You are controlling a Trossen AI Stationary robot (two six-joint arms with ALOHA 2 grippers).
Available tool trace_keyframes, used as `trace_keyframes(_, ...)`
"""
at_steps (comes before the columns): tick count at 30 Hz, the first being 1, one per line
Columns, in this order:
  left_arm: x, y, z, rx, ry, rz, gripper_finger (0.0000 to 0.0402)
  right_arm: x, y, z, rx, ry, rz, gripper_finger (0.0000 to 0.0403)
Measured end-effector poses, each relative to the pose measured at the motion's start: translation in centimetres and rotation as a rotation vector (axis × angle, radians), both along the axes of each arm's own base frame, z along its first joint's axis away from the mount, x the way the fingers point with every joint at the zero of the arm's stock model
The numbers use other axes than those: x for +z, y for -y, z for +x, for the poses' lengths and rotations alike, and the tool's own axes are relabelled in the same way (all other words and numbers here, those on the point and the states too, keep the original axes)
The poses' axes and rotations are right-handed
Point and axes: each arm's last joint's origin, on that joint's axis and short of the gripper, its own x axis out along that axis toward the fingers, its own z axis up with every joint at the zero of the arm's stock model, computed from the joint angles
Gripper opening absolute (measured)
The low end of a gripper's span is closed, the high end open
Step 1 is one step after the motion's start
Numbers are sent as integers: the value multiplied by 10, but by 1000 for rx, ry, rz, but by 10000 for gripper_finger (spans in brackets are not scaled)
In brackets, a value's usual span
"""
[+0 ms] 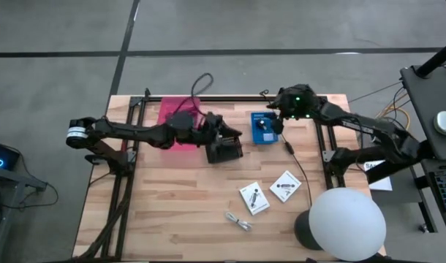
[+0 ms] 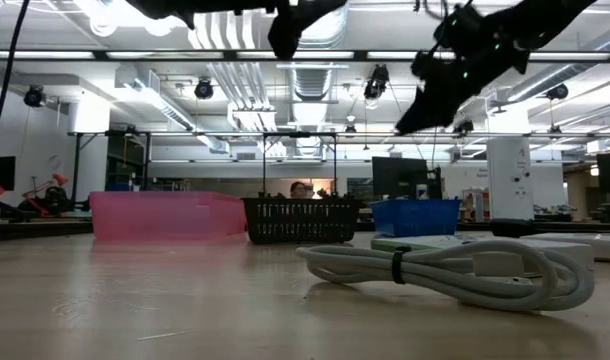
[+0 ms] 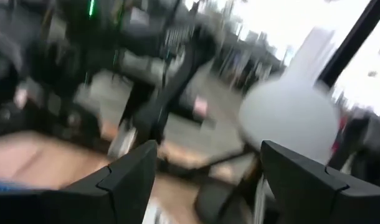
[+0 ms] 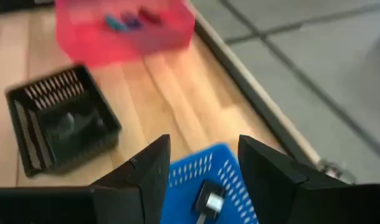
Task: Pick and place items into bin
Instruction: Put the white charger cable into the pink bin
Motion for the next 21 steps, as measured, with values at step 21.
trace_keyframes(21, -76, 85, 17, -297, -467, 328, 270, 42, -18, -23, -12, 186, -119, 169)
